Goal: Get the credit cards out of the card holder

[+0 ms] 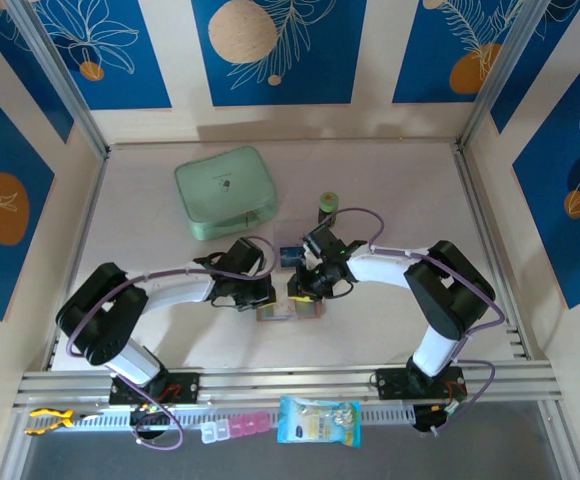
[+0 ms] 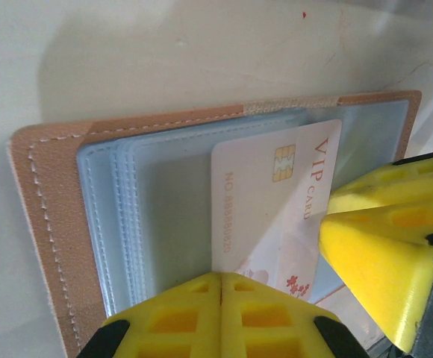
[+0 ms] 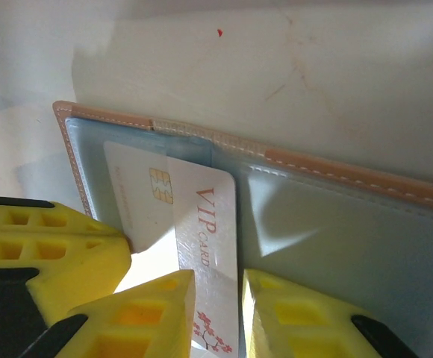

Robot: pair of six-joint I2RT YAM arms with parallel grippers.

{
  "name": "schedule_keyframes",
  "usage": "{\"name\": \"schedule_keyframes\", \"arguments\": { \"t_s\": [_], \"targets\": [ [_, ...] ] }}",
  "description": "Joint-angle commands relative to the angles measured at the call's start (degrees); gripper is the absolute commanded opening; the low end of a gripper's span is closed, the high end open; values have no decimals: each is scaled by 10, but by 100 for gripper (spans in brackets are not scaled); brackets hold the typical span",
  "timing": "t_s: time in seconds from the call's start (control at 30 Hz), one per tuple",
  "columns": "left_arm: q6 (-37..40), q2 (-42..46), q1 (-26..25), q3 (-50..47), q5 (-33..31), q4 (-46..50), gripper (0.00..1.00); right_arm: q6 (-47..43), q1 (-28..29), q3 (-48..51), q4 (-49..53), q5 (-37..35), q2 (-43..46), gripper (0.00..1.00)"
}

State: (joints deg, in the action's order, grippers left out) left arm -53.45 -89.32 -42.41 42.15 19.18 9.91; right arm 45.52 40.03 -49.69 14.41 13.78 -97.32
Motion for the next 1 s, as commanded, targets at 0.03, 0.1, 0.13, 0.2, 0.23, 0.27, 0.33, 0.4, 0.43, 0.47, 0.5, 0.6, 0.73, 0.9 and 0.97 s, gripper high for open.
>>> {"name": "schedule_keyframes", "arguments": {
  "t_s": [0.03,0.1,0.13,0.2,0.23,0.27,0.33,0.4,0.43,0.47,0.5,0.6,0.73,0.9,0.97],
  "targets": [
    [16,12,-4,0,-15,24,5,7,-1,9,-2,17,-7,24],
    [19,7,-4,1,-17,28,4,6,-1,10,-3,18,-7,24],
    [21,4,-4,0,-17,29,4,6,-1,9,-3,19,-8,24],
    [20,-2,-3,-3,-16,27,4,7,-1,8,-3,21,-9,24],
    [19,-4,-3,-4,-15,24,4,7,-1,8,-5,23,-9,23],
    [19,-7,-4,-6,-14,23,4,8,-2,9,-8,27,-9,23],
    [18,-11,-4,-6,-13,24,4,11,-2,10,-15,34,-9,23],
    [19,-13,-4,-6,-13,24,3,16,-3,11,-22,41,-8,23],
    [19,-15,-4,-6,-13,24,3,18,-3,12,-24,44,-7,22],
    [20,-16,-4,-5,-14,23,4,19,-3,12,-28,46,-5,22],
    [19,-17,-4,-4,-13,25,4,21,-3,13,-31,48,-5,21],
    [21,-19,-4,-3,-12,27,3,23,-4,13,-33,52,-3,20],
    [20,-19,-4,-3,-13,27,3,23,-7,15,-26,42,3,17],
    [19,-19,-4,-2,-14,28,3,12,-18,19,-10,32,12,15],
    [19,-19,-4,-1,-13,28,3,6,-22,19,2,26,17,14]
  ]
}}
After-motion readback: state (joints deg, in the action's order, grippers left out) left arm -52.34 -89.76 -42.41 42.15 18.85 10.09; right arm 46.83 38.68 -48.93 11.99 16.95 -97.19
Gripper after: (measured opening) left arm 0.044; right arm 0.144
